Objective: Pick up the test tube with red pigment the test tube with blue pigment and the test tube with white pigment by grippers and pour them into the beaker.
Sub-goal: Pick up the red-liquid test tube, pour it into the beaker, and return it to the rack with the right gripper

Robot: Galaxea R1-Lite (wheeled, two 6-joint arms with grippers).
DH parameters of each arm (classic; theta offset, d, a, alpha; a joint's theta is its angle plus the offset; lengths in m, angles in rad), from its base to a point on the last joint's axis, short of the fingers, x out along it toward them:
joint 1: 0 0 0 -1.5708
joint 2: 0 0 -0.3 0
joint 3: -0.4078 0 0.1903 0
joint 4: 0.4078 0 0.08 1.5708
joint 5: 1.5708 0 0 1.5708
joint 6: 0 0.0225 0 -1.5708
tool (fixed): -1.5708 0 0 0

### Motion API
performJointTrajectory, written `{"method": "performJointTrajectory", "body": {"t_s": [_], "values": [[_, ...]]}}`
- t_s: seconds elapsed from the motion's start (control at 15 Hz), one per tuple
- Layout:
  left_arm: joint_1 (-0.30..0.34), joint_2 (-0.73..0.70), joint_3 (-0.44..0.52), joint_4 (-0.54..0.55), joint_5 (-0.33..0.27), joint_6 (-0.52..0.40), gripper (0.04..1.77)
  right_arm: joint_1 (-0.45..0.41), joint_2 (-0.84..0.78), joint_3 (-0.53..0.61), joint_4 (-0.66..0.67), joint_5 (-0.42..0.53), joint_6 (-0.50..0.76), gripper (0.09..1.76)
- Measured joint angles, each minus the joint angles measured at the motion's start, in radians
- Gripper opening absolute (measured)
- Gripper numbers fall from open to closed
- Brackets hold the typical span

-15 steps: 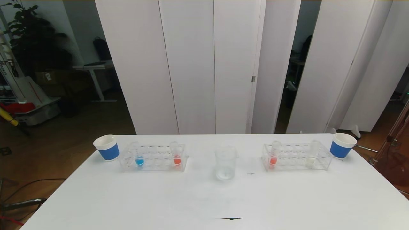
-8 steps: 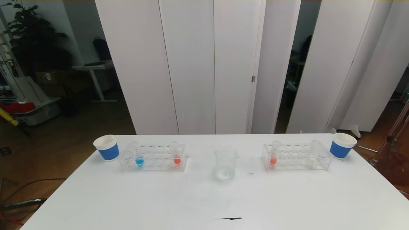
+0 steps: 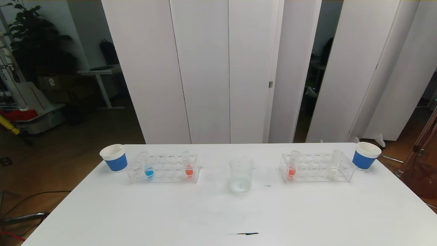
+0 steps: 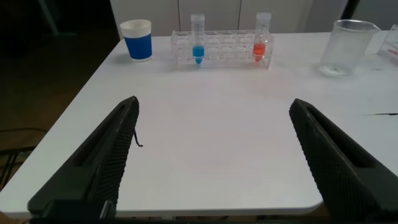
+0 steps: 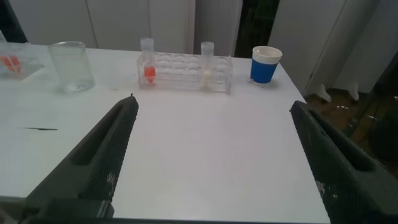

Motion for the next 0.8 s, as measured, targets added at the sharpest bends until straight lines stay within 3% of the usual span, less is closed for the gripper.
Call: {"method": "performJointTrajectory", "body": {"t_s": [0.33,0.8], "values": [[0.0,0.0,0.0,0.0,0.0,0.0,1.73,0.004,0.272,-0.235,-0.121,0.004,-0.012,1.75],[0.0,0.0,0.0,0.0,0.0,0.0,1.73,0.014,0.707,-0.306,-0.505,0.004,-0.01,1.75]]}}
